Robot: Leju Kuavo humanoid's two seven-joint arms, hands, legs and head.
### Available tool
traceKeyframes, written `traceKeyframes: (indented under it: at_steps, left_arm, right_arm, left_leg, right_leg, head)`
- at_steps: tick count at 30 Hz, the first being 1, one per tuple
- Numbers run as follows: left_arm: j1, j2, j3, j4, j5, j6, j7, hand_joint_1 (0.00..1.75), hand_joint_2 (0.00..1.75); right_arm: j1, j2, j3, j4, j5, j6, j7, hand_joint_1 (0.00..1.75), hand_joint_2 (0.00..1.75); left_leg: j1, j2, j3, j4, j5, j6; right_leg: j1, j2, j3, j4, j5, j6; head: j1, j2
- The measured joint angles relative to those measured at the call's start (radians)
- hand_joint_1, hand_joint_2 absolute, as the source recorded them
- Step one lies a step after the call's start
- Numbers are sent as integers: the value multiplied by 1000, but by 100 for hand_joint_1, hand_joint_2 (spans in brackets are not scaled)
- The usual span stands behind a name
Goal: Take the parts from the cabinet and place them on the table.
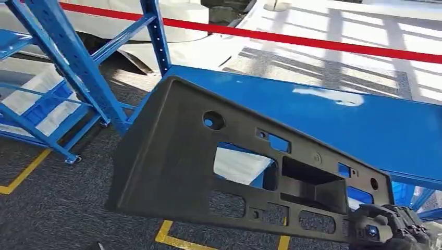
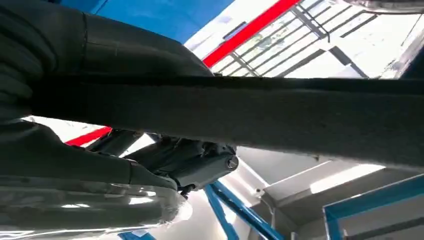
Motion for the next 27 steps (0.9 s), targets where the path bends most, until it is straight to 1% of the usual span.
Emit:
traceKeyframes:
  at_steps: [1, 2, 3, 4, 5, 6, 7, 8, 9, 10, 11, 12, 14, 15, 16, 17, 18, 19, 20, 21, 22, 23, 24, 25, 26, 27]
  left_arm:
    - [-2, 0, 0, 0, 0, 0, 0, 0, 175]
    - [-3, 0, 0, 0, 0, 0, 0, 0, 175]
    - [-2, 0, 0, 0, 0, 0, 0, 0, 175]
    - [-2, 0, 0, 0, 0, 0, -1, 0, 175]
    - [-2, 0, 0, 0, 0, 0, -1, 0, 175]
    - [-2, 0, 0, 0, 0, 0, -1, 0, 175]
    - [-2, 0, 0, 0, 0, 0, -2, 0, 175]
    - [-2, 0, 0, 0, 0, 0, -2, 0, 175]
    - [-2, 0, 0, 0, 0, 0, -2, 0, 175]
    - [-3, -1, 0, 0, 0, 0, -2, 0, 175]
    - [-3, -2, 0, 0, 0, 0, -2, 0, 175]
    - [-2, -2, 0, 0, 0, 0, -2, 0, 175]
    - [-3, -2, 0, 0, -1, 0, -2, 0, 175]
    - [0, -2, 0, 0, -1, 1, -3, 0, 175]
    - [-2, -1, 0, 0, -1, 2, -2, 0, 175]
    - [-3, -1, 0, 0, -1, 2, -3, 0, 175]
    - [-3, 0, 0, 0, -1, 2, -3, 0, 175]
    - [-3, 0, 0, 0, -1, 1, -3, 0, 175]
    - [-3, 0, 0, 0, -1, 1, -3, 0, 175]
    - [-3, 0, 0, 0, -1, 1, -3, 0, 175]
    - [-3, 0, 0, 0, -1, 1, -3, 0, 175]
    - [-3, 0, 0, 0, -1, 1, -2, 0, 175]
    - [-3, 1, 0, 0, -1, 1, -2, 0, 175]
    - [-3, 1, 0, 0, -1, 1, -2, 0, 175]
    - [-3, 0, 0, 0, -1, 1, -2, 0, 175]
    - [-4, 0, 0, 0, -1, 1, -1, 0, 175]
  right_arm:
    - [1, 0, 0, 0, 0, 0, 0, 175, 175]
    - [1, 0, 0, 0, 0, 0, 0, 175, 175]
    - [0, 0, 0, 0, -1, 0, 0, 175, 175]
    - [0, 0, 0, 1, -2, 0, 0, 175, 175]
    - [0, 0, 0, 4, -2, 0, 2, 175, 175]
    - [-1, -1, 0, 6, -3, 0, 4, 175, 175]
    - [-2, -2, 0, 8, -3, 0, 8, 175, 175]
    - [-3, -2, 0, 9, -3, 0, 9, 175, 175]
    - [-4, -3, 0, 10, -5, 0, 10, 175, 175]
    - [-6, -3, 1, 10, -5, 0, 10, 175, 175]
    - [-9, -3, 3, 10, -5, 0, 11, 175, 175]
    - [-14, -4, 3, 10, -5, 0, 12, 175, 175]
    - [-13, -5, 4, 10, -5, 0, 13, 175, 175]
    - [-12, -5, 4, 10, -6, 0, 16, 175, 175]
    - [-17, -6, 5, 11, -6, 0, 17, 175, 175]
    - [-18, -6, 6, 12, -6, 0, 17, 175, 175]
    - [-16, -6, 7, 13, -6, 0, 17, 175, 175]
    - [-16, -6, 7, 13, -6, 0, 17, 175, 175]
    - [-17, -6, 7, 14, -6, 0, 17, 175, 175]
    - [-17, -6, 7, 14, -6, 0, 18, 175, 175]
    - [-17, -6, 7, 15, -6, 0, 18, 175, 175]
    - [-17, -6, 7, 17, -6, 0, 18, 175, 175]
    - [-16, -6, 7, 18, -6, 0, 19, 175, 175]
    - [-16, -6, 7, 18, -6, 0, 19, 175, 175]
    - [-16, -6, 8, 18, -6, 0, 19, 175, 175]
    - [-16, -6, 7, 18, -5, -1, 19, 175, 175]
  left_leg:
    - [0, 4, -9, 1, 9, 8]
    - [0, 5, -19, 1, 19, 17]
    - [-3, 6, -32, 2, 29, 19]
    - [-5, 7, -46, 2, 39, 21]
    - [-8, 8, -60, 4, 50, 22]
    - [-10, 9, -74, 5, 60, 22]
    - [-12, 9, -87, 6, 69, 22]
    - [-15, 9, -100, 7, 79, 22]
    - [-17, 8, -111, 7, 89, 21]
    - [-17, 7, -116, 7, 98, 19]
    - [-23, 5, -120, 9, 104, 14]
    - [-21, 7, -123, 7, 116, 8]
    - [-13, 8, -132, 4, 134, -5]
    - [-13, 6, -135, 2, 141, -12]
    - [-12, 1, -143, 19, 101, -17]
    - [-10, 0, -155, 63, 33, -20]
    - [-10, 0, -168, 129, -31, -23]
    - [-9, -1, -181, 202, -83, -26]
    - [-9, -1, -190, 271, -109, -29]
    - [-8, -1, -186, 311, -98, -31]
    - [-6, -1, -167, 311, -60, -33]
    - [-4, -1, -132, 275, -14, -34]
    - [-1, -1, -85, 214, 15, -36]
    - [2, -1, -27, 135, 16, -37]
    - [3, -1, 39, 42, -5, -38]
    - [-1, -3, 62, -12, -38, -26]
  right_leg:
    - [-2, 1, -8, 19, -42, 5]
    - [-4, 2, -22, 66, -101, 9]
    - [-5, 1, -38, 138, -163, 12]
    - [-5, 1, -53, 214, -210, 15]
    - [-5, 1, -57, 269, -228, 15]
    - [-5, 1, -46, 289, -214, 15]
    - [-5, 1, -18, 268, -180, 12]
    - [-4, 2, 27, 212, -143, 7]
    - [-2, 3, 94, 118, -112, -2]
    - [4, 5, 163, 20, -111, -14]
    - [12, 6, 214, -64, -124, -24]
    - [11, 6, 229, -98, -135, -24]
    - [19, 7, 217, -95, -126, -31]
    - [18, 5, 210, -101, -111, -36]
    - [12, -6, 200, -105, -96, -44]
    - [12, -5, 184, -103, -86, -49]
    - [12, -5, 169, -101, -75, -52]
    - [14, -6, 152, -97, -64, -53]
    - [14, -8, 132, -92, -53, -53]
    - [14, -9, 110, -84, -43, -52]
    - [13, -9, 86, -74, -33, -50]
    - [12, -9, 62, -61, -26, -46]
    - [10, -9, 39, -48, -20, -42]
    - [8, -8, 22, -33, -15, -37]
    - [14, -7, 3, -14, -13, -33]
    - [13, -8, -7, -3, -7, -27]
  head:
    - [1, 0]
    - [4, 0]
    - [4, 0]
    - [3, 0]
    - [3, 0]
    - [3, 0]
    - [3, 0]
    - [3, 0]
    - [3, 0]
    - [3, 0]
    - [3, 0]
    - [0, 0]
    - [2, 0]
    - [2, 0]
    - [2, 0]
    - [1, 0]
    - [0, 0]
    - [0, 0]
    - [0, 0]
    - [0, 0]
    - [0, 0]
    - [0, 0]
    - [0, 0]
    - [0, 0]
    - [-1, 0]
    - [2, 0]
